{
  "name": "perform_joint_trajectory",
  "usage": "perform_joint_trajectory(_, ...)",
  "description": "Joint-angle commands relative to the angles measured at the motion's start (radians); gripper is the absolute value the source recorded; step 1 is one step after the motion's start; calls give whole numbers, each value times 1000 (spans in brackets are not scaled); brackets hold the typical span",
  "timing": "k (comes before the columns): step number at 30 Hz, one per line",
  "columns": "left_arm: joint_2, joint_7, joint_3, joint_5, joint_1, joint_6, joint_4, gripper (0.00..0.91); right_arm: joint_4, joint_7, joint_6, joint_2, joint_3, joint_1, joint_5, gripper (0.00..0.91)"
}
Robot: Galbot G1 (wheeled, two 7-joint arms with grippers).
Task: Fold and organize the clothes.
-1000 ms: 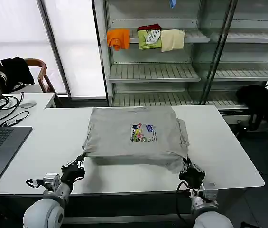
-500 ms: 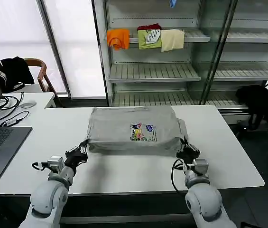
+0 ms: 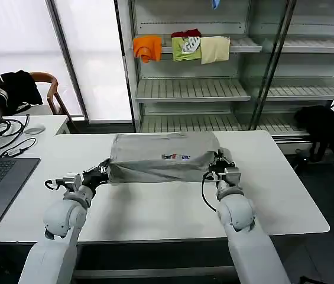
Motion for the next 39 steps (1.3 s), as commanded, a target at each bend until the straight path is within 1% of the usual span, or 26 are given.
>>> perform_joint_trajectory(1,10,0,38,-3,-95,7,143,20,-112,-3,-25,24,-8,77,-10,0)
perform_joint_trajectory(3,14,0,48,-1,-104,13,153,10,-127,1,-44,28,-4,80,-12,0)
perform_joint_trajectory(6,17,0,58,0,-116,19,166,20,-148,4,-59,35,5,85,-9,0)
perform_joint_trajectory(10,24,-1,70,1,-134,22,182,20,-173,3,-61,47,16,90,2,0)
perform_joint_trajectory(11,26,-1,73,1,-137,22,184,282,-180,1,-61,50,18,92,5,373)
perform_joint_trajectory(12,27,-2,75,1,-141,23,189,766,-184,1,-61,52,19,93,12,907)
perform_joint_trajectory(13,27,-4,77,2,-145,23,192,907,-187,1,-63,55,22,95,19,907)
perform_joint_trajectory(16,24,-10,78,5,-154,23,196,907,-201,7,-62,78,32,102,72,907)
perform_joint_trajectory(18,23,-19,79,4,-158,23,191,907,-208,23,-48,94,36,108,127,907)
perform_joint_trajectory(19,24,-24,80,3,-159,24,188,907,-215,54,-37,107,38,115,159,907)
perform_joint_trajectory(20,25,-29,81,3,-160,24,183,907,-224,96,-21,119,40,126,209,907)
perform_joint_trajectory(22,28,-34,84,2,-161,25,175,907,-238,147,-6,137,43,150,270,907)
perform_joint_trajectory(23,30,-42,86,0,-161,26,172,907,-247,188,9,148,42,170,315,907)
perform_joint_trajectory(25,31,-48,86,1,-160,26,168,907,-252,233,16,162,43,187,342,907)
perform_joint_trajectory(26,32,-52,85,1,-158,26,165,907,-250,244,22,164,39,191,351,907)
perform_joint_trajectory(28,34,-54,82,1,-151,27,158,907,-242,252,23,165,35,189,349,907)
perform_joint_trajectory(32,46,-61,82,0,-132,28,129,907,-230,298,29,165,29,193,383,907)
perform_joint_trajectory(33,47,-61,82,0,-129,28,125,907,-228,300,27,165,29,194,386,907)
perform_joint_trajectory(39,62,-69,81,-2,-90,30,73,907,-156,329,-29,144,12,162,393,907)
